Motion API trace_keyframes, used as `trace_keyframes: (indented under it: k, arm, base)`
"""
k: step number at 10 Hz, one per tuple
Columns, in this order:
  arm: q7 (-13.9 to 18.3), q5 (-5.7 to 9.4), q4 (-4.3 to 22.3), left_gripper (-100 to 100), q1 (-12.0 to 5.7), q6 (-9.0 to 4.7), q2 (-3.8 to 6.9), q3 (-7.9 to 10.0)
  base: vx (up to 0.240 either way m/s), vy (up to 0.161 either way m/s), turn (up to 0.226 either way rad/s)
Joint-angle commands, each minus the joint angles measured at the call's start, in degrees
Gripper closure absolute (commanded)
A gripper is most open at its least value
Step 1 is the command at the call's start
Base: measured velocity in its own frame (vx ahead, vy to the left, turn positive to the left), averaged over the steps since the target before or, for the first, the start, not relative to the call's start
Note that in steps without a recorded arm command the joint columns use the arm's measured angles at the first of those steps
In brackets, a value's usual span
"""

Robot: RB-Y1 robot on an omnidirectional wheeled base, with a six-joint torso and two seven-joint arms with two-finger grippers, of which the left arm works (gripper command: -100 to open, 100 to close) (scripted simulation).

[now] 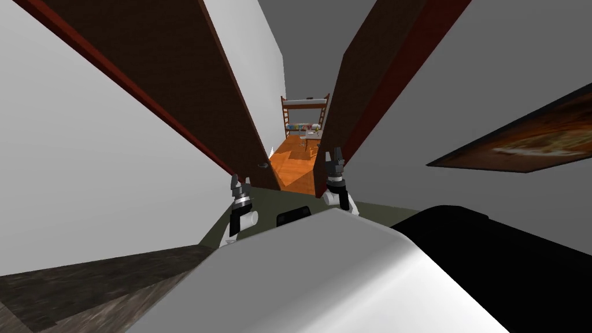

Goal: Push the door open

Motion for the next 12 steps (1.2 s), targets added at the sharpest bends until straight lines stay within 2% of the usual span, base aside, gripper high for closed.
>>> trace_keyframes:
  k: [1, 4, 8, 9, 10, 12]
  arm:
    - [-0.2, -0.02, 1.8, -100, -0.4, -0.61, 0.08, 0.12]
    - [-1.0, -0.1, 7.4, -100, -2.01, -1.84, 0.12, 0.67]
    - [-2.1, -0.21, 14.6, -100, -4.16, -3.5, 0.02, 1.41]
    - [-2.4, -0.24, 16.2, -100, -4.7, -3.91, -0.01, 1.59]
    - [-2.4, -0.24, 16.7, -100, -4.7, -3.91, -0.01, 1.59]
    - [-3.0, -0.29, 20.3, -100, -5.75, -4.71, -0.18, 1.95]
  base:
    - [0.029, 0.079, -0.066]
    - [0.033, 0.092, -0.184]
    - [0.044, 0.139, -0.198]
    - [0.037, 0.135, -0.194]
    - [0.023, 0.093, -0.091]
    - [0.018, 0.088, -0.175]
